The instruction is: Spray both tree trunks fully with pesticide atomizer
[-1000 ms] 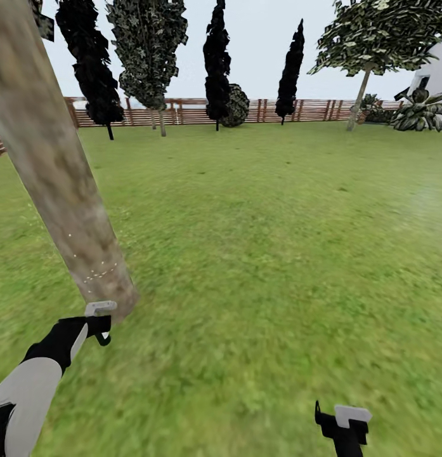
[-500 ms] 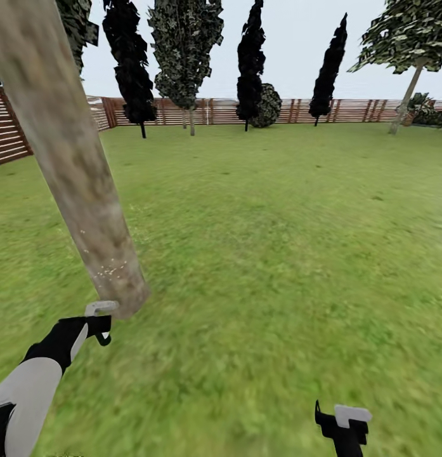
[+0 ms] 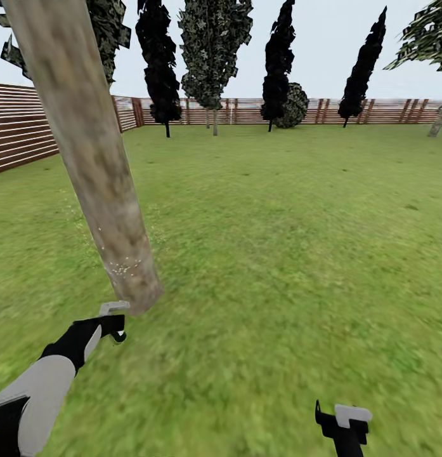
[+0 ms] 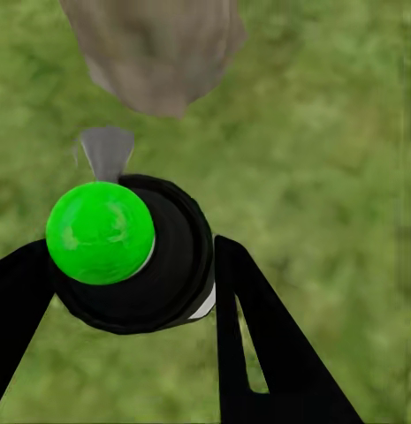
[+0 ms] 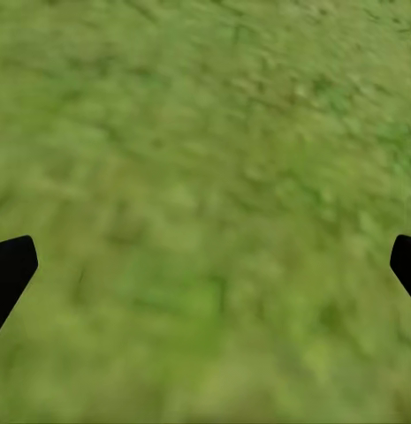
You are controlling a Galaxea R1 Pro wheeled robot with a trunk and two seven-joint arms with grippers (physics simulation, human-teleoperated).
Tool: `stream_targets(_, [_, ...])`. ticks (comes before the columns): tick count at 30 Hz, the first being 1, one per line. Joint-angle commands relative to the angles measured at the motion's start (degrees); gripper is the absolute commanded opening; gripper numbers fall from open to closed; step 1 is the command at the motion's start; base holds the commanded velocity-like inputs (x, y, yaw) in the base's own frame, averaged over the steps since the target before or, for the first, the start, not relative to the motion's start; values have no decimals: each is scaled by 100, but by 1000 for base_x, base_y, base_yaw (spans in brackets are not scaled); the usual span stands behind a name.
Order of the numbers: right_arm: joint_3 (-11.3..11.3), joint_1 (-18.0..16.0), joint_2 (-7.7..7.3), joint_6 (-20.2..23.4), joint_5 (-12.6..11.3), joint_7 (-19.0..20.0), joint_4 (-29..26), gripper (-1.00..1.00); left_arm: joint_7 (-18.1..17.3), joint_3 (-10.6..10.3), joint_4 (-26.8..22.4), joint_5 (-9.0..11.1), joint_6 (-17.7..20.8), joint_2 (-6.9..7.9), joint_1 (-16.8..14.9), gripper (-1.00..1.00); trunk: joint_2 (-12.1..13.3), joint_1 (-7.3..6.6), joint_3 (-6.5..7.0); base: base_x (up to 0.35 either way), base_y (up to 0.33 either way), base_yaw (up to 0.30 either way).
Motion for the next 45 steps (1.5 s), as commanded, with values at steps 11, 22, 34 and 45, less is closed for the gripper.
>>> stream_targets(11, [1, 0, -5, 0, 4, 0, -2, 100, 17, -28, -669, -42, 537, 324, -631, -100, 0, 0, 0, 0, 0, 1])
stream_targets(22, [1, 0, -5, 0, 1, 0, -5, 100, 2, -42, -703, -54, 1137, 364, -1272, -100, 0, 0, 0, 0, 0, 18])
stream_targets(34, [1, 0, -5, 0, 4, 0, -6, 100, 2, -487, -2004, -38, 1819, 158, -1296, -100, 0, 0, 0, 0, -53, 74])
stream_targets(45, [1, 0, -5, 0, 4, 0, -9, 100, 11, -469, -1992, -29, 1819, 174, -1296, -100, 0, 0, 0, 55, -270, 0])
